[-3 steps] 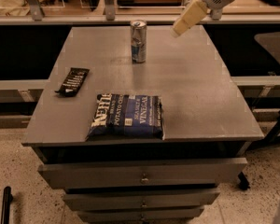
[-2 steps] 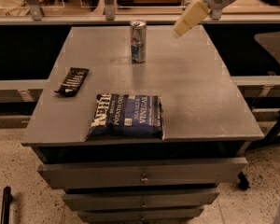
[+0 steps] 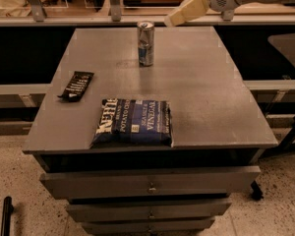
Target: Move redbull can near blue chip bag
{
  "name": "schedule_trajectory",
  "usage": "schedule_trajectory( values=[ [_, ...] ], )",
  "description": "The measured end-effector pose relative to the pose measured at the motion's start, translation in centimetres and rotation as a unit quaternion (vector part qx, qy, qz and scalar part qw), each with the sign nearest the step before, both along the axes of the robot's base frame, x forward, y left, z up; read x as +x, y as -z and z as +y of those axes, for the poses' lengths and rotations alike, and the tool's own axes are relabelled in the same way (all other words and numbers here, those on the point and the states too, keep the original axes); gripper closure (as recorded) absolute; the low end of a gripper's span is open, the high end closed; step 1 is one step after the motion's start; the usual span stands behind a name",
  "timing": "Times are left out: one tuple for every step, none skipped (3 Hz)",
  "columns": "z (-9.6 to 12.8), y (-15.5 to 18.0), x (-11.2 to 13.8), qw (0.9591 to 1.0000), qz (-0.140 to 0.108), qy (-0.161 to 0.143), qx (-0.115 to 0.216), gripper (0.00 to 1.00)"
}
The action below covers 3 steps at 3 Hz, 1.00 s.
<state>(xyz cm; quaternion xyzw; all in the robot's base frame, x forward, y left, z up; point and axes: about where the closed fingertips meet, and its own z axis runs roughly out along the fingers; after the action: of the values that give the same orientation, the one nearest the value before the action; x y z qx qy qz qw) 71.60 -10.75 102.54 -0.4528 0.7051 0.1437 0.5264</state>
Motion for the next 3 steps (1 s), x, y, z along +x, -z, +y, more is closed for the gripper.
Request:
schedule_trajectory(
  values=[
    [6.4, -1.4, 1.5, 0.9913, -0.032, -0.047, 0.118, 0.0],
    [6.8, -0.9, 1.7, 0.9912, -0.03, -0.044, 0.122, 0.0],
    [6.1, 0.8, 1.5, 0.9919, -0.017, -0.027, 0.123, 0.0]
  ],
)
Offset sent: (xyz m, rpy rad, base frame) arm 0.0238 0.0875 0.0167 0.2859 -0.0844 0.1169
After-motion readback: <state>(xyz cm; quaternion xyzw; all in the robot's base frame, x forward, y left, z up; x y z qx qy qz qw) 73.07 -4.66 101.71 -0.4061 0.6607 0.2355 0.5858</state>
